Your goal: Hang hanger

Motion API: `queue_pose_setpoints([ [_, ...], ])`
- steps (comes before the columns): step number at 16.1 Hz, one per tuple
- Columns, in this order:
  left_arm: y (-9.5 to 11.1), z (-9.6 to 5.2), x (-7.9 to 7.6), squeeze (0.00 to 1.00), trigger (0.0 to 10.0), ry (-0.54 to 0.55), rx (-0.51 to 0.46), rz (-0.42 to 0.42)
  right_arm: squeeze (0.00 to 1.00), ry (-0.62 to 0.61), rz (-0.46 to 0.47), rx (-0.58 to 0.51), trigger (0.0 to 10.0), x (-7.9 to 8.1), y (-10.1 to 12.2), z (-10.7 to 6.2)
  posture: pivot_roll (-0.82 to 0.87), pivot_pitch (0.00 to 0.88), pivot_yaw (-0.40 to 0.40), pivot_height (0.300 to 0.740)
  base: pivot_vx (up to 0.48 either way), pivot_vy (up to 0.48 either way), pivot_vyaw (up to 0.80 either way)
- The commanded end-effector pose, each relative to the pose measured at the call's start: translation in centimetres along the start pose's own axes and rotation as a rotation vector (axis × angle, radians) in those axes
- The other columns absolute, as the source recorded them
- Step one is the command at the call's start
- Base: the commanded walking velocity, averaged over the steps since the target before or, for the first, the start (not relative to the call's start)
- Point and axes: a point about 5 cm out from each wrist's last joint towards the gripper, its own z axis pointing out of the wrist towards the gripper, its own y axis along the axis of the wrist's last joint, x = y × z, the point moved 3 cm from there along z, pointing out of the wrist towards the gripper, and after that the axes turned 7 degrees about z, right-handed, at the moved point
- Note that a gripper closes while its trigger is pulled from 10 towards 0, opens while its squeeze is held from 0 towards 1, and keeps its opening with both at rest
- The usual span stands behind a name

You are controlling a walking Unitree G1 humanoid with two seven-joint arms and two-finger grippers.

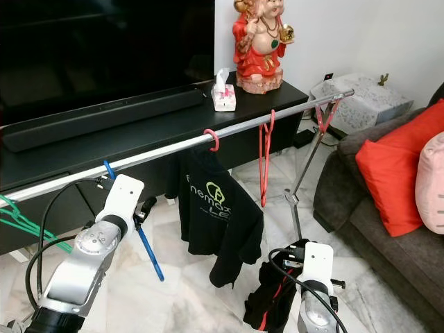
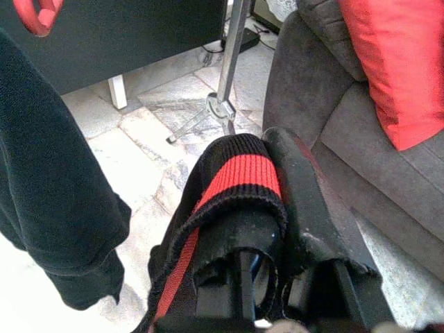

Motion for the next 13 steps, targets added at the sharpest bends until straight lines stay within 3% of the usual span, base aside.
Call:
queue_pose_setpoints([
  [1, 0.5, -0.5, -0.5, 0.00, 10.0, -0.041, -0.001, -0.008, 0.00, -0.002, 0.011, -0.016, 10.0, 0.1, 0.5, 0.2, -0.07, 0.000, -0.036, 0.740, 0.000, 0.000, 0.00],
  [4, 1.1, -1.0, -0.3, 0.00, 10.0, -0.047, -0.002, -0.012, 0.00, -0.001, 0.012, -0.013, 10.0, 0.2, 0.4, 0.2, -0.06, 0.000, -0.034, 0.740, 0.000, 0.000, 0.00],
  [9, -1.0, -0.4, 2.0, 0.00, 10.0, 0.072, 0.075, 0.009, 0.00, -0.002, 0.017, -0.013, 10.0, 0.3, 0.4, 0.3, -0.06, 0.006, -0.027, 0.740, 0.000, 0.000, 0.00],
  [13, -1.1, -1.4, 4.0, 0.00, 10.0, 0.108, 0.097, 0.040, 0.00, -0.006, 0.017, -0.016, 10.0, 0.2, 0.5, 0.3, -0.06, 0.006, -0.024, 0.740, 0.000, 0.000, 0.00],
])
